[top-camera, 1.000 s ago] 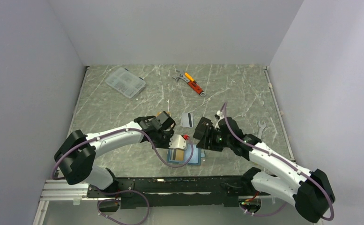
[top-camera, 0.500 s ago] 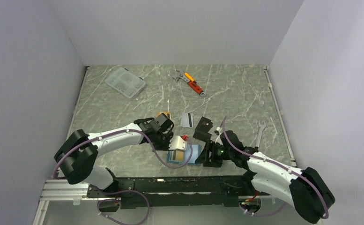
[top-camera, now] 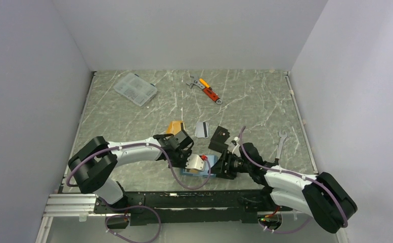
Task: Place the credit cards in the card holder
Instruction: Close the card holder at the center of the board.
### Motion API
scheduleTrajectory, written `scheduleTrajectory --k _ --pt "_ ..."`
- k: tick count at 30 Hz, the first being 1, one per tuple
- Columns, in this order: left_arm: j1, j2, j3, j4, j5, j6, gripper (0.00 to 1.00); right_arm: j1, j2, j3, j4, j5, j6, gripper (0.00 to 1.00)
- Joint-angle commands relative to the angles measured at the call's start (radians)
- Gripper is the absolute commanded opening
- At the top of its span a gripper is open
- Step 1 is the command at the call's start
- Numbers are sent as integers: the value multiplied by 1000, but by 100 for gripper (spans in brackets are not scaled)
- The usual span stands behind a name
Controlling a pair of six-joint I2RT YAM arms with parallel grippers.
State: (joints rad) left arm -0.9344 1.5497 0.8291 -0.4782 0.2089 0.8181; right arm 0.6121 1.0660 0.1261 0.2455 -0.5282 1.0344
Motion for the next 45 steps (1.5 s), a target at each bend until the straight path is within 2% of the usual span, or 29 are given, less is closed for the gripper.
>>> scheduleTrajectory --k 1,9,13,17,21,22,23,24,25,26,34,38,40,42,45 --pt "-22 54 8 52 25 17 0 -28 -55 -15 76 48 7 55" --pt "-40 59 49 11 31 1 0 -46 88 8 209 17 5 41" --pt "-40 51 59 1 39 -6 0 -44 141 36 215 25 -10 34" --pt "-40 41 80 -18 49 -12 0 -45 134 69 155 66 -32 20" --pt "-15 -13 116 -54 62 -28 2 -40 49 96 57 121 -70 3" --pt "-3 -32 131 -64 55 -36 8 -37 18 108 21 136 -83 0" --pt "7 -54 149 -81 43 -40 24 -34 -12 123 -15 148 -98 0" --pt "22 -72 163 -103 30 -40 47 -32 -38 134 -51 155 -115 0" --pt "35 -95 179 -114 18 -40 80 -30 -60 149 -85 157 -130 0" --pt "52 -121 192 -123 3 -42 98 -29 -77 164 -120 160 -147 0" --pt "176 -271 343 -236 -62 -77 99 11 -159 279 -329 169 -235 0" --pt "293 -309 314 -200 -87 -150 99 57 -172 369 -404 190 -285 0" --pt "354 -271 331 -274 -14 -114 99 85 -171 419 -448 206 -308 0" --pt "428 -246 333 -310 123 -128 99 111 -180 465 -486 215 -327 0" --pt "526 -277 272 -185 253 -205 99 138 -207 520 -526 225 -338 0"
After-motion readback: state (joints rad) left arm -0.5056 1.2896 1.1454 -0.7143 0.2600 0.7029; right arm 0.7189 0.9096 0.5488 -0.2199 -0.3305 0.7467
